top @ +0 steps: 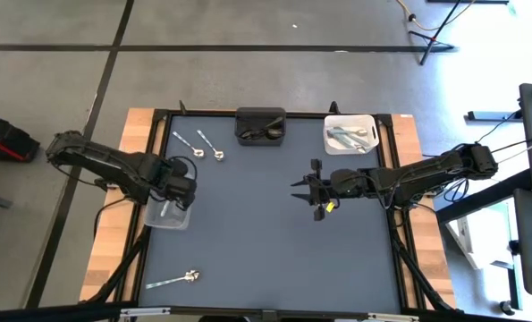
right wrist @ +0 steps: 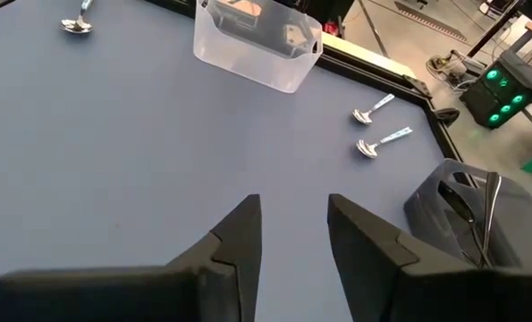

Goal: Sort silverware by color (type)
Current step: Put the right blue spoon into the transparent bin

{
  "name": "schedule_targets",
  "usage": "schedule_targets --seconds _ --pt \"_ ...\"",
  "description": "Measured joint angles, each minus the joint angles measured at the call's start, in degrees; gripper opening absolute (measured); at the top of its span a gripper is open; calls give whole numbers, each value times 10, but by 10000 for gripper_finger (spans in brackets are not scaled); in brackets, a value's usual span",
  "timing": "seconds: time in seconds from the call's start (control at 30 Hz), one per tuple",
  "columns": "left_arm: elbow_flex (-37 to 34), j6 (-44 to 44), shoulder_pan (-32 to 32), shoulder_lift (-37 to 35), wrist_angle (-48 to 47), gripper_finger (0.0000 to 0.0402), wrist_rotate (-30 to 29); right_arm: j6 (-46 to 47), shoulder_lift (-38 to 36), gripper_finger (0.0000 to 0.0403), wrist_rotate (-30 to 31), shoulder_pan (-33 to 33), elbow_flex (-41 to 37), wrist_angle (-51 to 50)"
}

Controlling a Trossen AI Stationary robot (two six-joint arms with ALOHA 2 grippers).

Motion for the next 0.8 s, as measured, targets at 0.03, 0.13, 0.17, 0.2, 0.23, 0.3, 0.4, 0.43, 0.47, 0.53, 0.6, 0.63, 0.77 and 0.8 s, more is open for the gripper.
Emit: schedule_targets --seconds 0.03,0.13,0.17,0.2,0.23,0.3,0.4,0.43,0.47,0.53,0.6,0.63,0.77,0.8 --pt "-2 3 -1 11 1 16 8 0 0 120 0 0 0 0" --pt "-22 16 -4 33 4 16 30 0 0 120 0 0 0 -2" --pt "-31 22 -4 39 8 16 37 0 0 120 0 0 0 -2" --pt "-40 29 -3 44 14 16 42 0 0 120 0 0 0 -2" --pt "-47 31 -2 48 20 16 46 0 0 120 0 0 0 -3" --pt "-61 31 2 53 31 16 54 0 0 120 0 0 0 -2" --pt "-81 32 10 54 48 27 69 0 0 120 -1 0 0 0" --pt "-86 32 14 53 52 35 77 0 0 120 -1 0 0 0" --pt "-91 33 18 53 55 45 84 0 0 120 -1 0 0 0" --pt "-95 41 27 53 55 67 91 0 0 120 -1 0 0 2" --pt "-94 58 38 53 55 88 94 0 0 120 -1 0 0 5" --pt "-88 70 43 53 54 96 96 0 0 120 -1 0 0 6" --pt "-34 118 57 47 55 115 67 0 0 120 -1 0 0 6" --pt "-15 133 61 46 55 116 46 0 0 120 -1 0 0 6"
